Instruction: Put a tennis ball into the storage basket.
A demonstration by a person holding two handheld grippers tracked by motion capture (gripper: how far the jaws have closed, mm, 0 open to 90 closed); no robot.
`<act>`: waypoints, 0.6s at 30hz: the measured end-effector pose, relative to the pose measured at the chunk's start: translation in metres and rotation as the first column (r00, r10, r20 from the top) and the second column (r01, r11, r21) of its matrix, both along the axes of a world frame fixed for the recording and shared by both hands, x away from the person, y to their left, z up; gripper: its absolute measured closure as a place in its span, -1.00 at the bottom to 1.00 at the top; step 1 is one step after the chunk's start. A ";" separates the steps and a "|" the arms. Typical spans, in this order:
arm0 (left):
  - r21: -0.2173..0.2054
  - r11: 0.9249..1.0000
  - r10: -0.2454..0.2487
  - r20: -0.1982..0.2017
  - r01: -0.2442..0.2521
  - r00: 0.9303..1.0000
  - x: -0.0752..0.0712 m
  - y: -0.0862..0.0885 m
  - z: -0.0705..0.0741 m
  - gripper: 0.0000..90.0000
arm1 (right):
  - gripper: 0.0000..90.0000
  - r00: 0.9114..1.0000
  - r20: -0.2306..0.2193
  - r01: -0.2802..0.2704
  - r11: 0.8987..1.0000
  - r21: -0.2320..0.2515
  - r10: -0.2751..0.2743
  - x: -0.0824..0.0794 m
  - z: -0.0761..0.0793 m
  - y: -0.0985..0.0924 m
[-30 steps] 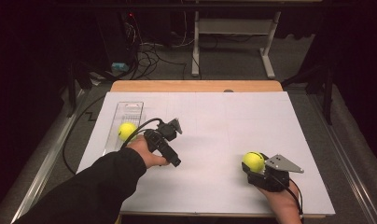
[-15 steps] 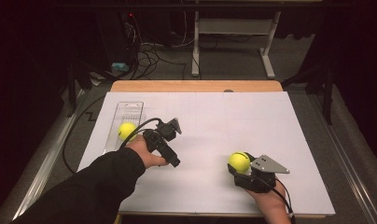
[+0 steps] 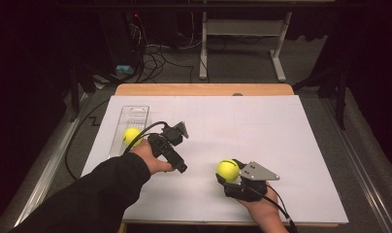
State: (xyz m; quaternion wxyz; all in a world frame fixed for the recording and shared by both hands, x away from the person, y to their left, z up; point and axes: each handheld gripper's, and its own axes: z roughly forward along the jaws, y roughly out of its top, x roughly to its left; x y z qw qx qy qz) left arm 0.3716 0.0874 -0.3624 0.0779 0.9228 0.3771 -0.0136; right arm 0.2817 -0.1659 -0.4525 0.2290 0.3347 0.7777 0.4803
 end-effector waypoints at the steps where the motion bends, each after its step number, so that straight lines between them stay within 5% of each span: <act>1: -0.001 1.000 -0.002 -0.002 0.002 1.000 0.000 0.000 0.001 -0.99 | -0.38 1.000 0.001 -0.007 1.000 0.000 0.007 0.001 0.000 0.003; 10: -0.001 1.000 -0.011 0.003 0.011 1.000 -0.001 -0.004 0.003 -0.99 | -0.38 0.996 0.016 -0.082 0.996 -0.021 0.082 0.002 0.000 0.031; 18: -0.016 1.000 -0.021 0.008 0.021 1.000 -0.002 -0.009 0.007 -0.99 | -0.38 0.996 -0.006 -0.092 0.996 -0.013 0.092 0.000 -0.011 0.038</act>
